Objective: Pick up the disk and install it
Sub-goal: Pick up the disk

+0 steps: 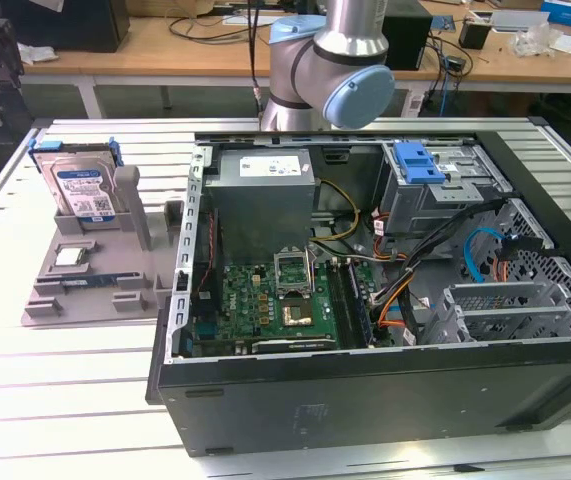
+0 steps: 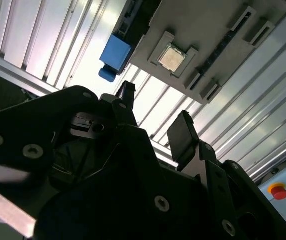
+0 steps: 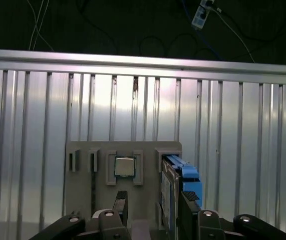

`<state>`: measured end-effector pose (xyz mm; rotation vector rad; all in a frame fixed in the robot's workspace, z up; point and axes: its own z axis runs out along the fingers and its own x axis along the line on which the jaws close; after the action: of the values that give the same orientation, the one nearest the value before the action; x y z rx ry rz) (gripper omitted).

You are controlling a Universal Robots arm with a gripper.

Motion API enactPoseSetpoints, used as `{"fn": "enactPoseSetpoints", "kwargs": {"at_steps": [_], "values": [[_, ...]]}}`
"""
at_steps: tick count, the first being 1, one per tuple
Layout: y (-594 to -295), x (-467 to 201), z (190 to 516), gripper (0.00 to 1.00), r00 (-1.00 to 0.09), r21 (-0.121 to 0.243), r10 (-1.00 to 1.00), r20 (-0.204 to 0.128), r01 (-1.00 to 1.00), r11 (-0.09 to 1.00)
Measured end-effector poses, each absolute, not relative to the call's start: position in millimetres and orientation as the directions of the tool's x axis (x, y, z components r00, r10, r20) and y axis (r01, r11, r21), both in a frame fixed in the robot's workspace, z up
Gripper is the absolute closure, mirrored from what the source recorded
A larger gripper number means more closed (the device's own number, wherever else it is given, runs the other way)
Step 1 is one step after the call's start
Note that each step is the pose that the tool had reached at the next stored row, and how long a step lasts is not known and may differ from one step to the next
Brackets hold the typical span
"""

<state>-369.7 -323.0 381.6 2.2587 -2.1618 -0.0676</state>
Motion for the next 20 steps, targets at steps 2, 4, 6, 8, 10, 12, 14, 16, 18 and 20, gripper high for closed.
{"fn": "enactPoseSetpoints", "kwargs": {"at_steps": [2,4,6,8,10,12,14,16,18,20], "values": [[-317.0,-366.9,381.2,0.46,0.043,0.04,-0.999,-0.021,-0.998,-0.044],[-310.8,-364.8,381.1,0.46,0.043,0.04,-0.999,-0.02,-0.998,-0.044],[-307.7,-363.7,380.9,0.46,0.043,0.04,-0.999,-0.019,-0.998,-0.044],[-305.8,-362.8,380.8,0.46,0.043,0.04,-0.999,-0.019,-0.998,-0.044],[-303.1,-361.6,380.6,0.46,0.043,0.04,-0.999,-0.019,-0.998,-0.044],[-297.5,-359.1,379.5,0.46,0.043,0.04,-0.999,-0.018,-0.998,-0.044],[-294.2,-357.8,378.9,0.46,0.043,0.041,-0.999,-0.018,-0.998,-0.044],[-290.3,-355.8,376.8,0.46,0.043,0.041,-0.999,-0.018,-0.998,-0.044],[-288.9,-354.6,375.5,0.46,0.043,0.041,-0.999,-0.018,-0.998,-0.044],[-288.3,-353.7,374.5,0.46,0.044,0.041,-0.999,-0.019,-0.998,-0.044]]}}
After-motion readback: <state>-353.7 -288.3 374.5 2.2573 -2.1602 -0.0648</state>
